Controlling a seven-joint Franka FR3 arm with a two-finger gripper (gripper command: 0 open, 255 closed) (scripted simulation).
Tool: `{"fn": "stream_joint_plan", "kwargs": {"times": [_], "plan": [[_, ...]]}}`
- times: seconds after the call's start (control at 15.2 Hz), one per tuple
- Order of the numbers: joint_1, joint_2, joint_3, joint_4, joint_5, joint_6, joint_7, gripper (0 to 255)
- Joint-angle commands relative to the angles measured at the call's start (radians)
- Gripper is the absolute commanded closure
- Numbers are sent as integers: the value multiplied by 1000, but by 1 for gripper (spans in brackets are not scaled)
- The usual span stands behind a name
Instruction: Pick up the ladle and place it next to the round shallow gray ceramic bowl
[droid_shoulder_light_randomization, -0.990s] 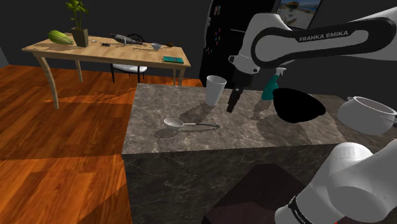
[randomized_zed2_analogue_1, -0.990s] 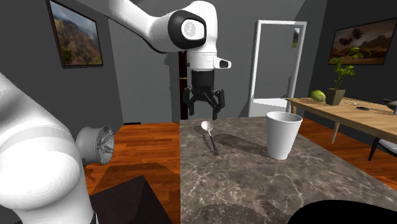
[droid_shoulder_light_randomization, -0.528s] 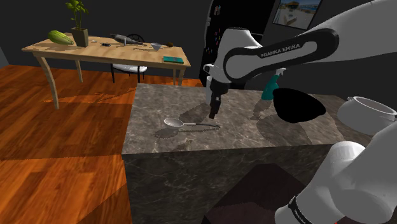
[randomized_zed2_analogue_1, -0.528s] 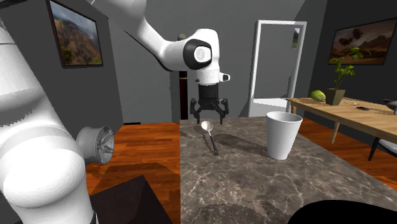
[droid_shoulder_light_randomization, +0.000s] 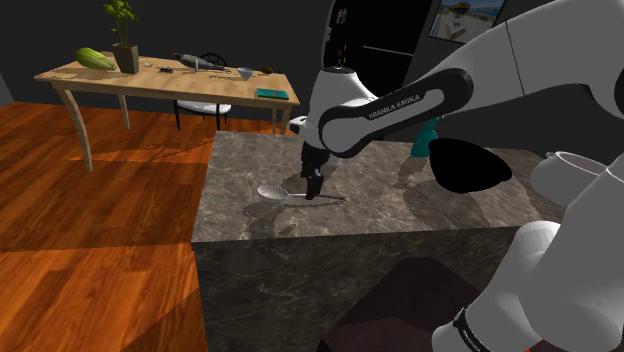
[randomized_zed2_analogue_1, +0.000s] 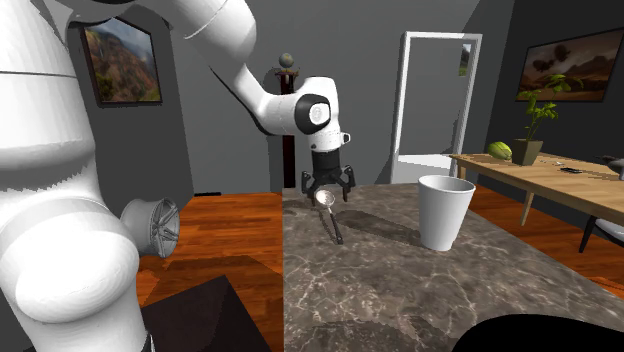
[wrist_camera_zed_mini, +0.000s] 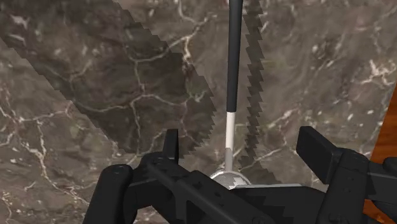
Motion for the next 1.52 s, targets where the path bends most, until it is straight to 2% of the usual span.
{"fn": "stream_joint_plan", "kwargs": {"times": [0.0,0.26,0.79,0.86,1.45], "plan": [[1,21,1,-4,-1,26,-5,0],[-1,66,-1,-18,-1,85,-5,0],[-1,66,-1,-18,-1,85,-5,0],[-1,66,-1,-18,-1,85,-5,255],[-1,66,-1,-18,-1,85,-5,255]]}}
